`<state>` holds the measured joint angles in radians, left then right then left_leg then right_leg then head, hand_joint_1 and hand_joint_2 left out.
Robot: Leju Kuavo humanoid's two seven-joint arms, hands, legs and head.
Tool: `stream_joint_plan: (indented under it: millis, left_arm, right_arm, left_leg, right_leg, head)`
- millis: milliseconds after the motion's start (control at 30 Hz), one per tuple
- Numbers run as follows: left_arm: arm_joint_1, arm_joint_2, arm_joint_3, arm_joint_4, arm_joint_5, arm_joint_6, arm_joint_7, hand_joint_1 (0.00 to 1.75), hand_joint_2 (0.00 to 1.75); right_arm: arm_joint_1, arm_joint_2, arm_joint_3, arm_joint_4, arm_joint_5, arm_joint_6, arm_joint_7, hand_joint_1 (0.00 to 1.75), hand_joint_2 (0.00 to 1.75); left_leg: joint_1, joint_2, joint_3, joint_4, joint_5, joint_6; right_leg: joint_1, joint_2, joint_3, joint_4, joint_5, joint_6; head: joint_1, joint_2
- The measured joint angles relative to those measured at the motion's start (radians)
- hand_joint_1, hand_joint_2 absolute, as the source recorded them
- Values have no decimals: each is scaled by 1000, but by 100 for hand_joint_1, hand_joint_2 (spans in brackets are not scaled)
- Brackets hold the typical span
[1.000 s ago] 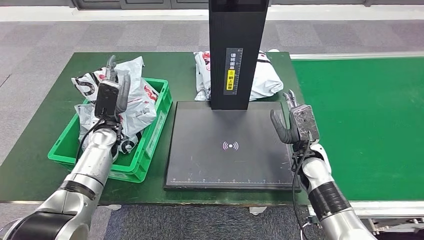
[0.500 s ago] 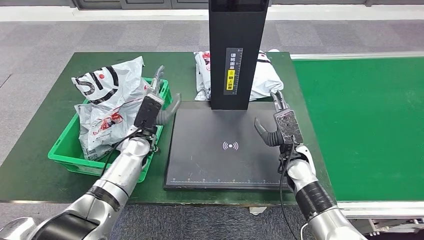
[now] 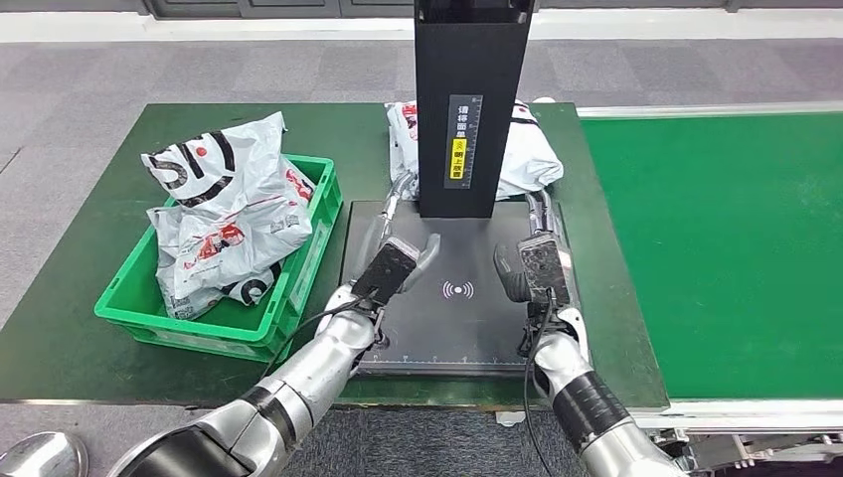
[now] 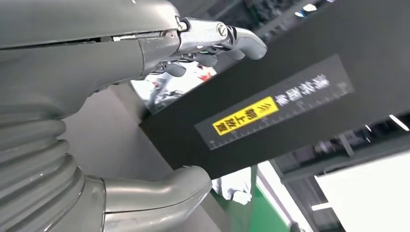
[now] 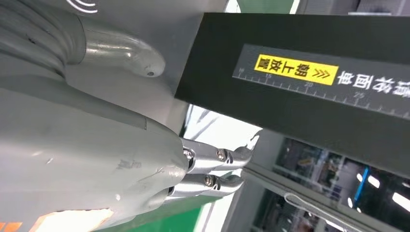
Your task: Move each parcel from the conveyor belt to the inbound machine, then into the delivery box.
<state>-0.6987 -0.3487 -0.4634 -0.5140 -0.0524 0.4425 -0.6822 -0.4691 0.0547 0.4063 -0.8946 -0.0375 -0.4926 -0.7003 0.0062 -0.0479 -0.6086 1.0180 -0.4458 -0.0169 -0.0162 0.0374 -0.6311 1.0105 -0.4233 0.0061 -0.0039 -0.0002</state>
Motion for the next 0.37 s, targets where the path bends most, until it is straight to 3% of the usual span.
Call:
stream_joint_plan:
  millis: [367]
  left_arm:
    - [13, -16, -163, 48, 75, 24, -11, 0, 175]
  right_arm:
    - [26, 34, 31, 1, 7, -89, 0, 0, 175]
  left_leg:
    - [0, 0, 0, 0, 0, 0]
  right_leg:
    - [0, 0, 0, 0, 0, 0]
  head:
    - [0, 0]
